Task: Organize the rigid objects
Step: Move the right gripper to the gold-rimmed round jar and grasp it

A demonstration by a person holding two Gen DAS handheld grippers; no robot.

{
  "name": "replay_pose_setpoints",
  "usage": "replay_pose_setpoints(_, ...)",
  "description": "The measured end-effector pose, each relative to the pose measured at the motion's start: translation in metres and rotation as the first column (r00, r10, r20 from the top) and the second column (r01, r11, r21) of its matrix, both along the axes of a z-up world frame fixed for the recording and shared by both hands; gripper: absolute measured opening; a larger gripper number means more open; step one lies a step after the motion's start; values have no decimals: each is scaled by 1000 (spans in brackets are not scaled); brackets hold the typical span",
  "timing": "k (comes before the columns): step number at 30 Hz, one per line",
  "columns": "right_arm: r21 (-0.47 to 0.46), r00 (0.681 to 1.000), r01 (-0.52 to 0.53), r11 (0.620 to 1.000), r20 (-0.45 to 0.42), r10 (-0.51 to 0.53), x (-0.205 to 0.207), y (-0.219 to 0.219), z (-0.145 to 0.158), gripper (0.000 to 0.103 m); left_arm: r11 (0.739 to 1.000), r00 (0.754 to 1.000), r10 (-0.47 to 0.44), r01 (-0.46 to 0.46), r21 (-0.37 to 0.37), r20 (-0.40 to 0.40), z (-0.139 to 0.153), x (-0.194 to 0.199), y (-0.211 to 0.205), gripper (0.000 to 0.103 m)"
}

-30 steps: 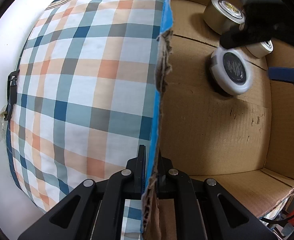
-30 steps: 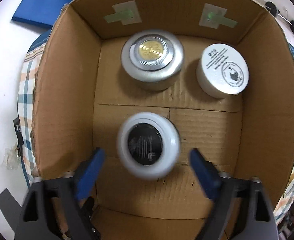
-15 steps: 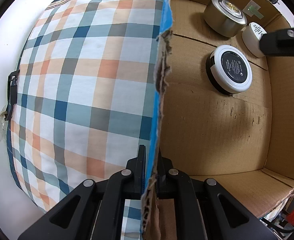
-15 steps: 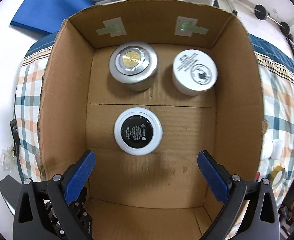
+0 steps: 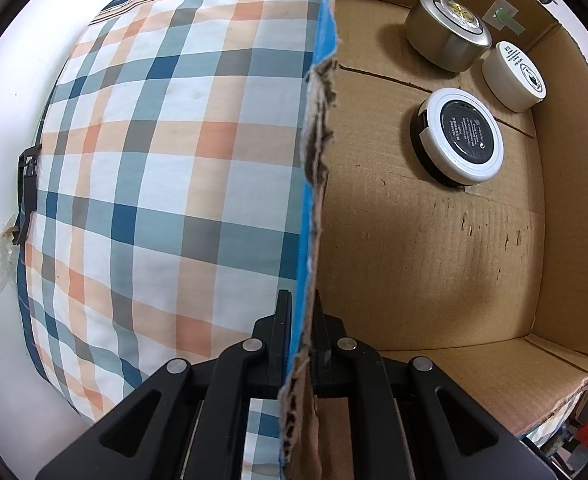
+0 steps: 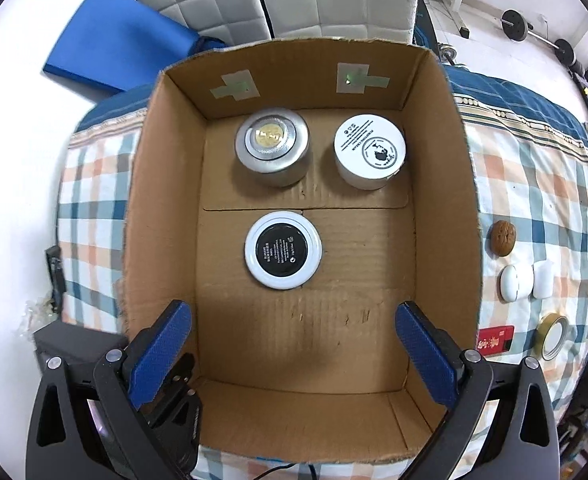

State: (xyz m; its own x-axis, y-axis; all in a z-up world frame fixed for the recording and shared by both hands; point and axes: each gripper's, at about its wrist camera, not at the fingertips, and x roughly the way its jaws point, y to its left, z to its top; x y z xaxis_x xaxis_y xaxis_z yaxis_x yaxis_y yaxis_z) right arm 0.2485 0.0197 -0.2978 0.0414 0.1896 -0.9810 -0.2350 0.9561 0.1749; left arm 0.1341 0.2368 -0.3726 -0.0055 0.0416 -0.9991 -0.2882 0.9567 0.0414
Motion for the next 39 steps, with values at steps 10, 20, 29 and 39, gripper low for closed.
replay_pose_setpoints(10,73,920,373,925,98,-379,8,-149,26,103,1000,1000,11,-11,-4,4,1,0,0,5)
replay_pose_setpoints(20,-83,584,810,581,22,-811,-15,-349,-68,102,1000,1000,12,-12,-8,7,1,-2,2,5)
replay_pose_setpoints(29,-123,534,833,539,-74,-842,-22,-387,-132,68,1000,1000,9,-9,-9,7,1,-1,3,5)
replay_pose_setpoints(39,-167,835,523,836,-94,-542,-16,-318,-129,68,1000,1000,14,-13,-13,8,4,-1,4,5)
